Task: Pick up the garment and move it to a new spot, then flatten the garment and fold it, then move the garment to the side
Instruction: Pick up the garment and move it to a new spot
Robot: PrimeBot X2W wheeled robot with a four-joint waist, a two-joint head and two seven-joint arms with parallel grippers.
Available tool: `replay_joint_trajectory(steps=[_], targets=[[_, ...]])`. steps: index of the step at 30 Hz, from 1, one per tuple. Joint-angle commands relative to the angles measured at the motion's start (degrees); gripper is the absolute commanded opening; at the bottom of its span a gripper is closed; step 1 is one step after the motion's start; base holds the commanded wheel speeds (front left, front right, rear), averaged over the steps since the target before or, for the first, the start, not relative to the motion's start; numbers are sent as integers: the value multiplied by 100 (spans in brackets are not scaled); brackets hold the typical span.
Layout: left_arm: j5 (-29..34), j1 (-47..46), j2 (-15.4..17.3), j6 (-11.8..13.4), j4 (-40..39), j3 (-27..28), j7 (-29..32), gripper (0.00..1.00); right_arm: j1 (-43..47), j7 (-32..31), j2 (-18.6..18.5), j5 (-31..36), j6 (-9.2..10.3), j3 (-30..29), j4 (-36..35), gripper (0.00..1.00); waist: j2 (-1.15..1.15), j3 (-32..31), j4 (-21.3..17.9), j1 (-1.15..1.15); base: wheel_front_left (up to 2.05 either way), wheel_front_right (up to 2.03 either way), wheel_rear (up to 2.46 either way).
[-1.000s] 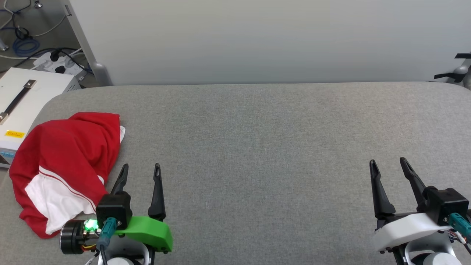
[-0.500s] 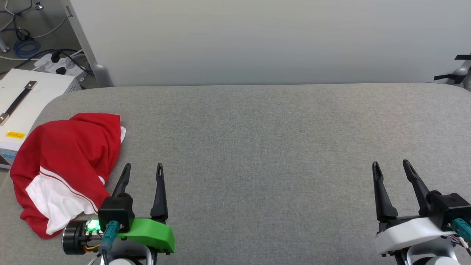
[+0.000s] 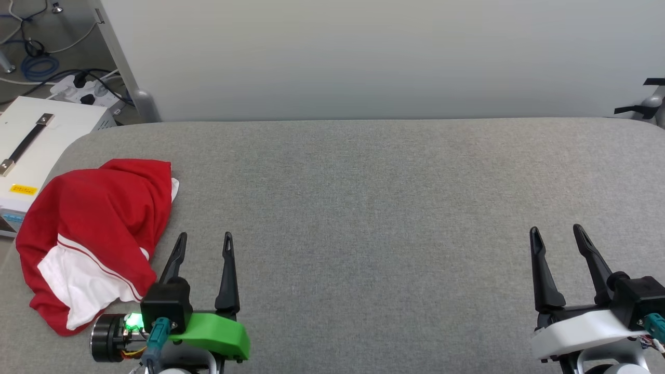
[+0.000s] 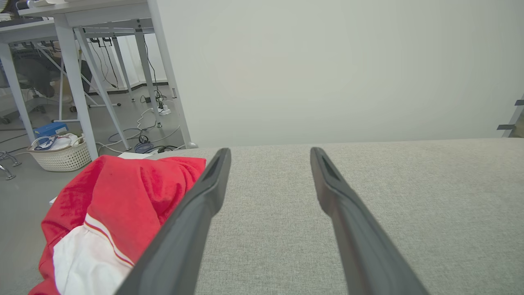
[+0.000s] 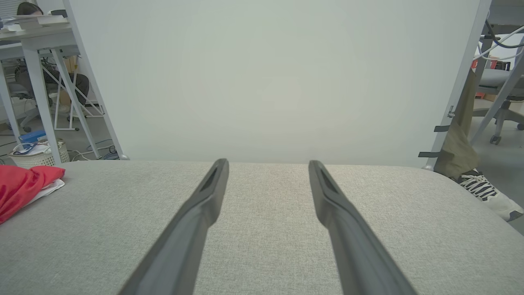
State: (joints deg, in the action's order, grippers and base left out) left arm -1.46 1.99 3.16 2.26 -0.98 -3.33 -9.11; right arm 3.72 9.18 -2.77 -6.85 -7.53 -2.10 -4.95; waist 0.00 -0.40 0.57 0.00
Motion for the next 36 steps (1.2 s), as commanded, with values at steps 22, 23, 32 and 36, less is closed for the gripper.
replay_joint_trajectory(steps=[22,23,32,36], targets=[[18,111,-23,101,-15,-149,-325,100,194,322,-9,-56,4,-41,-46,100,0,9,9,0,0,0,0],[20,115,-23,103,-16,-156,-338,100,202,335,-9,-50,4,-42,-52,100,0,7,11,0,0,0,0],[14,121,-25,127,-24,-213,-443,100,240,439,-9,-59,4,-79,-82,100,0,24,46,0,0,0,0],[4,140,-26,141,-24,-234,-490,100,267,485,-10,-80,4,-89,-84,100,0,9,73,0,0,0,0]])
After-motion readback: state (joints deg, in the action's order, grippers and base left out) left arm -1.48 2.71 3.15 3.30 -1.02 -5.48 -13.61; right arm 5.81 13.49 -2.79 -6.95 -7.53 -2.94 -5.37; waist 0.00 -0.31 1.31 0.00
